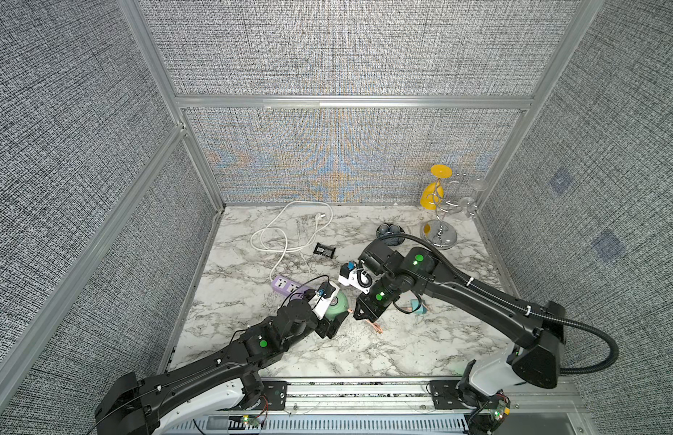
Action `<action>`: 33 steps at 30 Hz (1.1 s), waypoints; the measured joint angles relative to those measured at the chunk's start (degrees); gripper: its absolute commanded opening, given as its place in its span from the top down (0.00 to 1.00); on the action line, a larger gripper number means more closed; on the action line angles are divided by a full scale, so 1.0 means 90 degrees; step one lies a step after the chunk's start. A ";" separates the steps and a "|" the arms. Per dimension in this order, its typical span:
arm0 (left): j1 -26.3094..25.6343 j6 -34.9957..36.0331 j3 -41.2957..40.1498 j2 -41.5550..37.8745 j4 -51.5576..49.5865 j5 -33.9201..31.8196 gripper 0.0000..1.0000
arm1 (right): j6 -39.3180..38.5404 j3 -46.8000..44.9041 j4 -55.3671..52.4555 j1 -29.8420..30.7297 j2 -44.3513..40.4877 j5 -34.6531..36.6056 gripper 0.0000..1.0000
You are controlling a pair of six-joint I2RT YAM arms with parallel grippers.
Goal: Charge the cordless meat grinders
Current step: Insert the charging cable into the cordless meat grinder.
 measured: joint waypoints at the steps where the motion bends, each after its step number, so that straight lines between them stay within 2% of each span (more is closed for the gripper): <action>1: 0.0000 0.0000 0.0000 0.0012 0.0000 0.0034 0.38 | -0.0015 0.0019 -0.0032 0.0000 0.0007 0.0022 1.00; 33: 0.0000 -0.0053 0.0070 0.0187 -0.0226 0.0386 0.40 | -0.0432 0.0231 -0.0362 0.0058 0.0282 0.0294 1.00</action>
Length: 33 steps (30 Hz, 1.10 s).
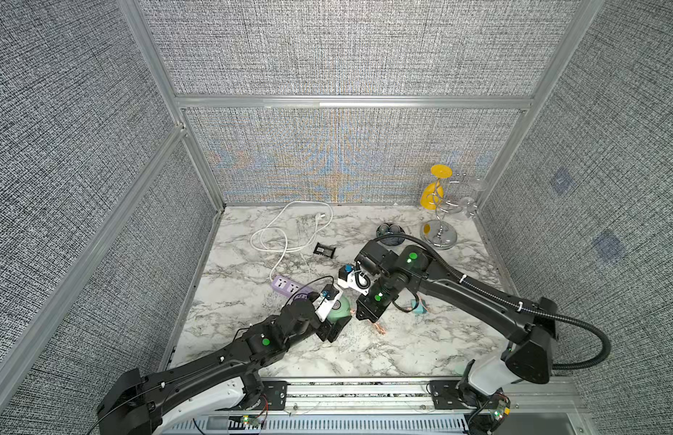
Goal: Charge the cordless meat grinders
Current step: Insert the charging cable into the cordless meat grinder.
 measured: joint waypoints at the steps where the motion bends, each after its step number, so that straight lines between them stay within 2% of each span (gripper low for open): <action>1: 0.0000 -0.0002 0.0000 0.0000 0.0005 -0.0002 0.40 | -0.0012 0.0007 0.0002 0.0022 0.0007 0.0002 1.00; 33: 0.0000 -0.0024 -0.0005 -0.0155 -0.0036 -0.0090 0.43 | -0.0233 0.0333 -0.0206 0.0100 0.0216 0.0119 1.00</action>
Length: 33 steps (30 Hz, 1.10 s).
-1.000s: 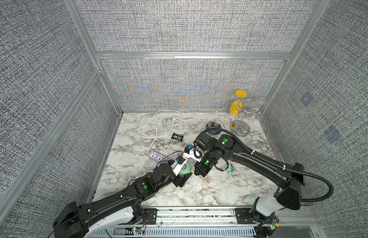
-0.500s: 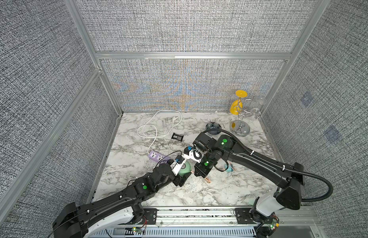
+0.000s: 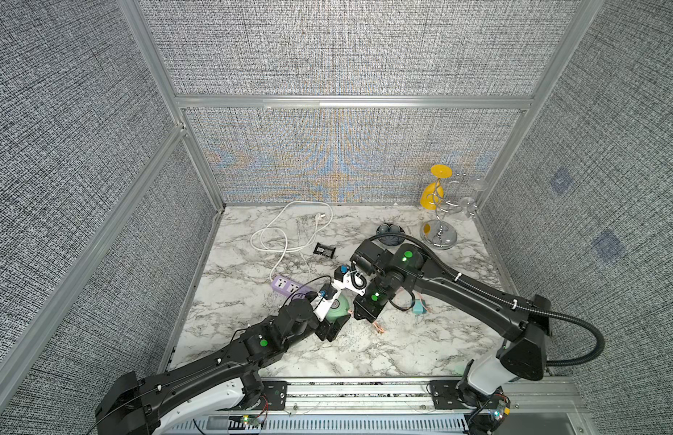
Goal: Charge the cordless meat grinders
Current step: Insert the charging cable into the cordless meat grinder.
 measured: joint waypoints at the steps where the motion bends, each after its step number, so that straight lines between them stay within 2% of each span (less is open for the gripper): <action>1: 0.0000 0.0000 0.0000 0.0007 0.0002 0.0005 0.43 | -0.0007 0.0005 -0.0007 0.0000 0.0002 0.0007 1.00; 33: 0.0017 0.0012 0.0163 0.0255 -0.0172 0.0136 0.47 | 0.0104 0.0265 -0.0240 -0.0112 0.0401 -0.0119 1.00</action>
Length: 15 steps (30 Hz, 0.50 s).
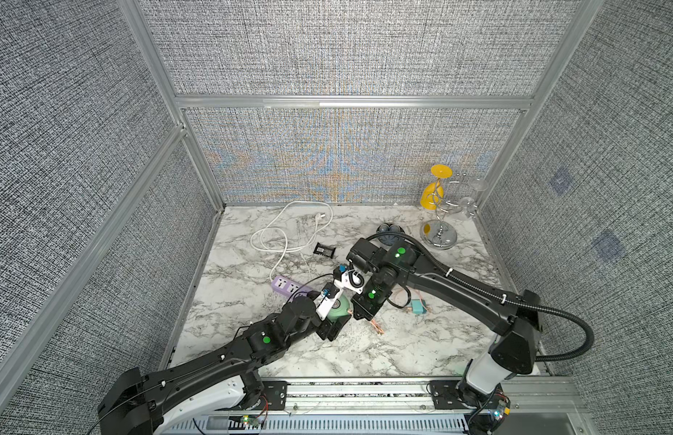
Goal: Charge the cordless meat grinders
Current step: Insert the charging cable into the cordless meat grinder.
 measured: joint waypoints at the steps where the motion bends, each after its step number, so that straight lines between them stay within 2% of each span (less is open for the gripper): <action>1: 0.0000 0.0002 0.0005 0.0000 -0.0034 0.0000 0.47 | -0.0019 -0.0002 0.0000 -0.0010 0.0019 -0.0039 1.00; 15: 0.0012 0.0019 0.0063 0.0087 -0.0228 -0.0044 0.49 | -0.0085 -0.0075 0.0090 -0.0185 0.0248 -0.0461 1.00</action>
